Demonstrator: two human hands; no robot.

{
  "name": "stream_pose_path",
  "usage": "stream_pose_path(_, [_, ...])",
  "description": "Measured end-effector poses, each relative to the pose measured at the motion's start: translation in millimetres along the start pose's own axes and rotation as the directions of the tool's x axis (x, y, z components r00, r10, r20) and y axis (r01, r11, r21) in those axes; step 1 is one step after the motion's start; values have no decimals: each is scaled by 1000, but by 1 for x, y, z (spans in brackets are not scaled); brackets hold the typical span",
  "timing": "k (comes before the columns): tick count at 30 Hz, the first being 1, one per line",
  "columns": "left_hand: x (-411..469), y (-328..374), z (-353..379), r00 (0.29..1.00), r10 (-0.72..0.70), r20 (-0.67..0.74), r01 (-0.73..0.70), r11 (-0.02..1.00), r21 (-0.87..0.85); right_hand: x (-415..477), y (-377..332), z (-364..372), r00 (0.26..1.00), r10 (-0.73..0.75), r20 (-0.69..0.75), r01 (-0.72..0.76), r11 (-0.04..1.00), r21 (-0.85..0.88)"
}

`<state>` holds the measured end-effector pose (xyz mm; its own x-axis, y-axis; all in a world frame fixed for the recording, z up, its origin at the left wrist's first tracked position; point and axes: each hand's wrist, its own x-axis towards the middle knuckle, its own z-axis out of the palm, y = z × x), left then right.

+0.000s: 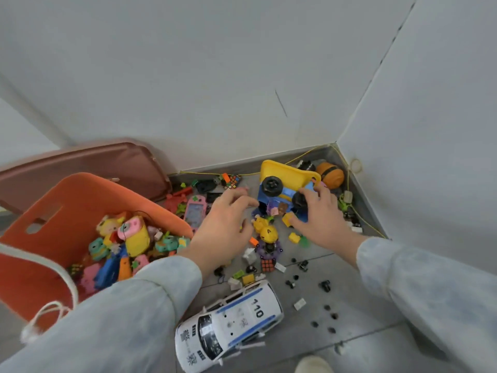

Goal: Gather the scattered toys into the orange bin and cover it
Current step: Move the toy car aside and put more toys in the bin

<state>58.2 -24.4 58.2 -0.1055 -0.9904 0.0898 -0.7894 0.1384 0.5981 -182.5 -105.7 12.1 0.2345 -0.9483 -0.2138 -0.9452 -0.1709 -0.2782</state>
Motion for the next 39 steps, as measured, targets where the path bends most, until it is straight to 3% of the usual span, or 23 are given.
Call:
stream_pose_path(2, [2,-3,26,994,-66,82,65,998,14,-10,17,8,999,10,-30,-10,1000,-25])
stream_pose_path(4, [-1,-7,48,969,-166,184,156,985,68,-22,28,16,995,-81,-59,73,990,-122])
stream_pose_path(7, [-9,-18,77,863,-376,337,320,924,210,-39,36,35,978,-203,39,206,965,-162])
stream_pose_path(10, [-21,-31,99,820,-474,321,383,871,308,-46,33,54,947,-247,205,265,962,-67])
stream_pose_path(15, [-33,-46,128,742,-589,320,502,804,318,-38,35,73,875,-318,365,383,916,-120])
stream_pose_path(24, [-33,-60,158,803,-534,264,430,826,364,-15,44,104,735,-440,515,611,759,-224])
stream_pose_path(32, [-35,-74,166,896,-394,205,280,860,427,16,24,118,794,-502,344,588,779,-221])
stream_pose_path(39, [-35,-76,169,904,-365,225,225,850,476,30,8,124,784,-507,358,566,821,-76])
